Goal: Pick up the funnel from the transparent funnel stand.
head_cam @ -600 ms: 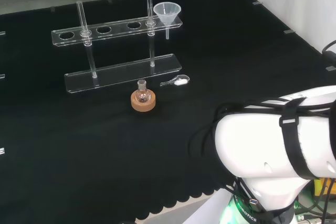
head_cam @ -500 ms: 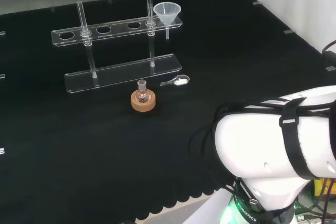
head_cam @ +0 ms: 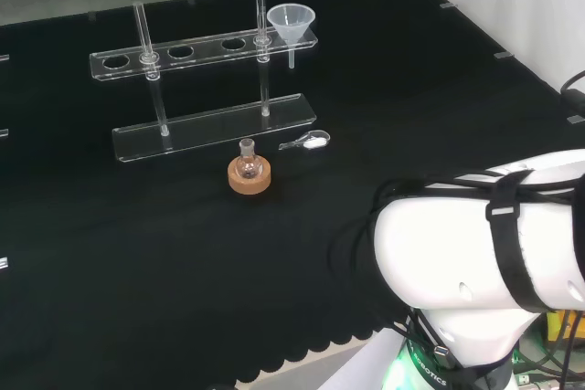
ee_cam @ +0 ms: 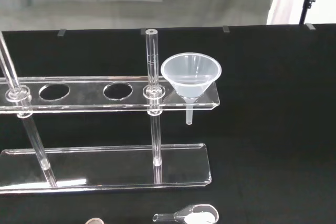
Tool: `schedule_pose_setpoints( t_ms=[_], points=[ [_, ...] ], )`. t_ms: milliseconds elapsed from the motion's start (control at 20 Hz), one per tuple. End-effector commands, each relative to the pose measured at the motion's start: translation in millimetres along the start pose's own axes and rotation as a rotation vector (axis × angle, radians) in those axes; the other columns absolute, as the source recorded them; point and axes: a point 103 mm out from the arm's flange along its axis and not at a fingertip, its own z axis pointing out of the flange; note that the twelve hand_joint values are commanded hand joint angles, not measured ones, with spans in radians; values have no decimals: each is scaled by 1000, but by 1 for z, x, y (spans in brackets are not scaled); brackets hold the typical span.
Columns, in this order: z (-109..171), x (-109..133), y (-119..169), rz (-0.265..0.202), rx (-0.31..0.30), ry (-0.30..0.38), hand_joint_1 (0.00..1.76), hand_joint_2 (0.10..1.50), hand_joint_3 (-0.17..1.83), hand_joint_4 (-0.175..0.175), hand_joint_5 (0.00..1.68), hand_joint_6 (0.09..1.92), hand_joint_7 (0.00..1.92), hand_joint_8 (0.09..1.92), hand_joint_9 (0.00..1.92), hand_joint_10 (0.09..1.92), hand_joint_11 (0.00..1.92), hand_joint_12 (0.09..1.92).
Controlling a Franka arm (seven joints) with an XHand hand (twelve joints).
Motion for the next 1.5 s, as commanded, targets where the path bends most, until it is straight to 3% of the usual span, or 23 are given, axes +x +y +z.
schedule_pose_setpoints(
  t_ms=[50,250,550,750,1250,1500],
  points=[
    [10,-12,9,-23,8,15,0,1207,430,7,172,87,7,547,148,661,155,1332],
    [17,-8,16,38,23,-43,0,1208,428,7,173,87,7,548,148,661,156,1331],
    [34,1,28,54,31,-49,0,1207,422,6,176,87,9,548,152,662,158,1331],
    [46,-7,46,56,50,-55,0,1196,411,3,186,87,17,551,162,665,163,1334],
    [84,-32,149,-3,139,-27,93,1102,346,-4,195,87,36,549,193,678,180,1361],
    [105,-27,189,-13,169,-30,116,1081,334,-5,189,87,36,548,193,682,178,1366]
  ],
)
